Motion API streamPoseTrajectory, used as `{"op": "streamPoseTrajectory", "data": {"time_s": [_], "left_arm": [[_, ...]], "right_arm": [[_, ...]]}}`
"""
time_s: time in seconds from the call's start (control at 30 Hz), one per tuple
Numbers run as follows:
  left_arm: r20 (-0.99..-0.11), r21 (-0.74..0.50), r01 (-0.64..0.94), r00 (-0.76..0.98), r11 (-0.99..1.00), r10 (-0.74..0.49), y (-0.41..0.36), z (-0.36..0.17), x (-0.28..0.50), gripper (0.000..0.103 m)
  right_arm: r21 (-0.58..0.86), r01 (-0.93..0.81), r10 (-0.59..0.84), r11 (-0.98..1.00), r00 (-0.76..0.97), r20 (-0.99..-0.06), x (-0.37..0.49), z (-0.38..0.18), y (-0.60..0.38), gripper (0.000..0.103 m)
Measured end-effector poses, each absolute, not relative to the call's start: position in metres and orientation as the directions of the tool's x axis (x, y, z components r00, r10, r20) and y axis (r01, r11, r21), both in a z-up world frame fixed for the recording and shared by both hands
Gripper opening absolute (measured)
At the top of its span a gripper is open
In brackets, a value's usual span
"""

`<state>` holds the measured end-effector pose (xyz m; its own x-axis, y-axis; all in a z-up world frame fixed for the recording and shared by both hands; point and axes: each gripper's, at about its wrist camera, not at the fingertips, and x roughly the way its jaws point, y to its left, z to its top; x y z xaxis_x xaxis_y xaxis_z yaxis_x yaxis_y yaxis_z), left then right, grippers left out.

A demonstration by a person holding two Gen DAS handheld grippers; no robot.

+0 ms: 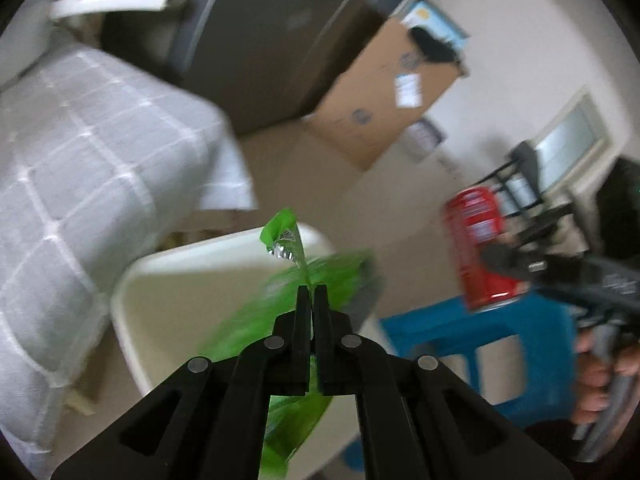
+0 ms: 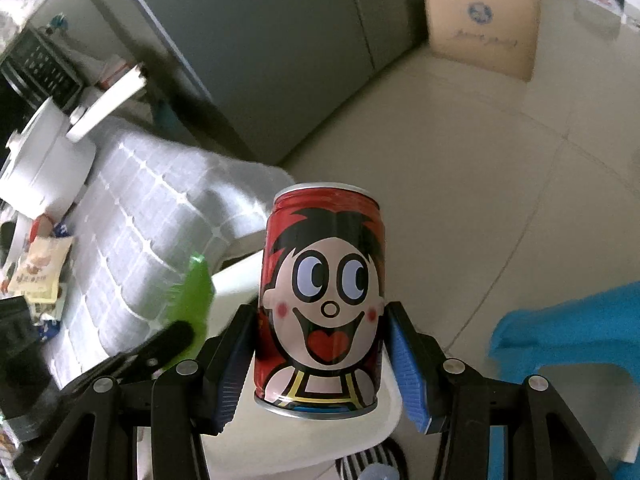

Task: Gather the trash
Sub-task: 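Carry the green bag and red can to the white bin and release both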

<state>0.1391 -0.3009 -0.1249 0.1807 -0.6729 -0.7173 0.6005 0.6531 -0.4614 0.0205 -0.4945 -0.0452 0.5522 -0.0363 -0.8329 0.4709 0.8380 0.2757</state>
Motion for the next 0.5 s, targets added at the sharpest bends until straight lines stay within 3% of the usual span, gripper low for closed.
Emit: {"op": "streamPoseTrajectory", "data": {"time_s": [0.07, 0.1, 0.13, 0.37, 0.5], "left_arm": [[-0.750, -0.415, 0.594, 0.205, 0.689, -0.629, -0.299, -0.125, 0.140, 0.029], [-0.760, -0.385, 0.592, 0.232, 0.708, -0.607, -0.295, -0.123, 0.139, 0.057], [-0.763, -0.363, 0.588, 0.258, 0.723, -0.592, -0.291, -0.122, 0.139, 0.076], [-0.841, -0.128, 0.541, 0.385, 0.831, -0.381, -0.251, -0.114, 0.141, 0.090], [-0.840, -0.021, 0.511, 0.458, 0.859, -0.293, -0.219, -0.105, 0.139, 0.094]], "right_arm": [[0.273, 0.461, -0.030, 0.844, 0.550, -0.835, 0.024, -0.046, -0.492, 0.056], [0.271, 0.457, -0.029, 0.847, 0.548, -0.836, 0.025, -0.046, -0.490, 0.056], [0.267, 0.454, -0.028, 0.850, 0.545, -0.838, 0.027, -0.047, -0.489, 0.057], [0.232, 0.414, 0.004, 0.880, 0.482, -0.876, 0.051, -0.066, -0.469, 0.057], [0.218, 0.368, 0.068, 0.904, 0.379, -0.923, 0.077, -0.101, -0.444, 0.057]]}}
